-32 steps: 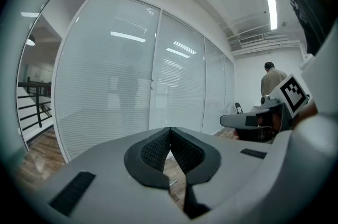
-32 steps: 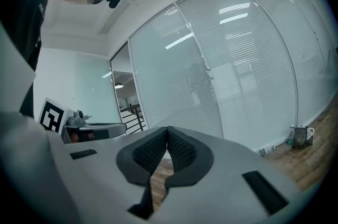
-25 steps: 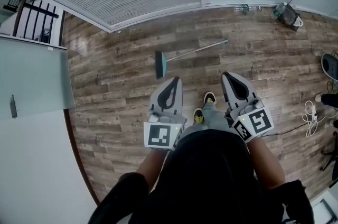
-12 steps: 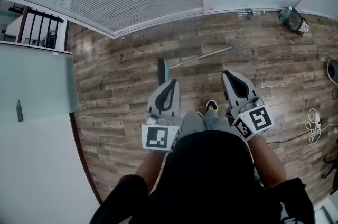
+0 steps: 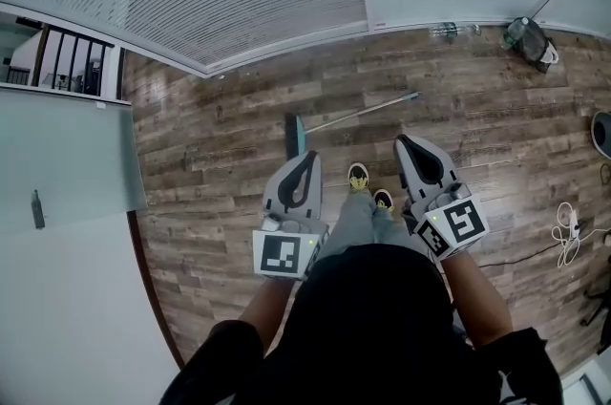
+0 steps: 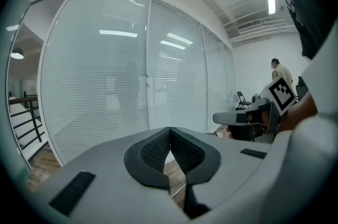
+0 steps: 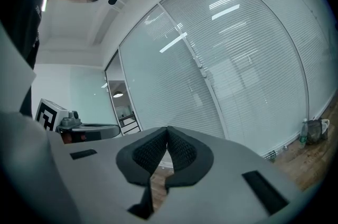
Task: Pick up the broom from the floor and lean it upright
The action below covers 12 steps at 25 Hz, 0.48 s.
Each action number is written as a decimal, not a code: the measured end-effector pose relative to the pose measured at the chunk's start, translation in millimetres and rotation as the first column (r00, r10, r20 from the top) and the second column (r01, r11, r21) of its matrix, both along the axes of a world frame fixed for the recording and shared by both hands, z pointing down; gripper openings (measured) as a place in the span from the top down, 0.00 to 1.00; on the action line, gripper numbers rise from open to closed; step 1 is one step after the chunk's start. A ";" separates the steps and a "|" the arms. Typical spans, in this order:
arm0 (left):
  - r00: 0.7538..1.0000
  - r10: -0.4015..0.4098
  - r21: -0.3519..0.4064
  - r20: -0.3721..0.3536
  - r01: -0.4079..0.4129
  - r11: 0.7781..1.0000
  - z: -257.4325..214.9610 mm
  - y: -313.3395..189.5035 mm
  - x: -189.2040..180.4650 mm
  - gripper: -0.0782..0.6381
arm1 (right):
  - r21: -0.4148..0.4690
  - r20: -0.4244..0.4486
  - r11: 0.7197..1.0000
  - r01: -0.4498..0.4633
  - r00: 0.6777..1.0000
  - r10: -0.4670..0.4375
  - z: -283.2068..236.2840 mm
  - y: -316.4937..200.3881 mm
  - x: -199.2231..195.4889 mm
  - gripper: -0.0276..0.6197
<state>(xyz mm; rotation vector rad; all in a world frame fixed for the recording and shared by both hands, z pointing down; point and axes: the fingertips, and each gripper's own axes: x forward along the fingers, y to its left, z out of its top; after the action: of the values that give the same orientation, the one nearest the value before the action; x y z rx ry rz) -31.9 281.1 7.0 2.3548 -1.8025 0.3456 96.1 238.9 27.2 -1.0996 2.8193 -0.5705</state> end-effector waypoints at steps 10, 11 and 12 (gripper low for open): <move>0.999 0.017 -0.003 -0.034 -0.017 1.000 11.0 -42.1 -35.5 0.86 | -0.001 -0.058 1.000 -0.011 0.998 0.011 3.1 -38.3 -31.0 0.93; 0.999 0.017 0.001 -0.043 -0.017 1.000 10.7 -46.9 -41.6 0.86 | 0.005 -0.065 1.000 -0.013 0.998 0.013 1.4 -42.4 -36.7 0.93; 0.999 0.017 0.008 -0.051 -0.017 1.000 10.3 -52.2 -48.7 0.86 | 0.011 -0.072 1.000 -0.012 0.997 0.013 -0.8 -46.5 -43.3 0.93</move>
<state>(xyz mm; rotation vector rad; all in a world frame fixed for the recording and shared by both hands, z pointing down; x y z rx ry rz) -80.6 229.0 17.2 2.3630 -1.7654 0.2792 52.7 192.4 26.5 -1.1584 2.8698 -0.5248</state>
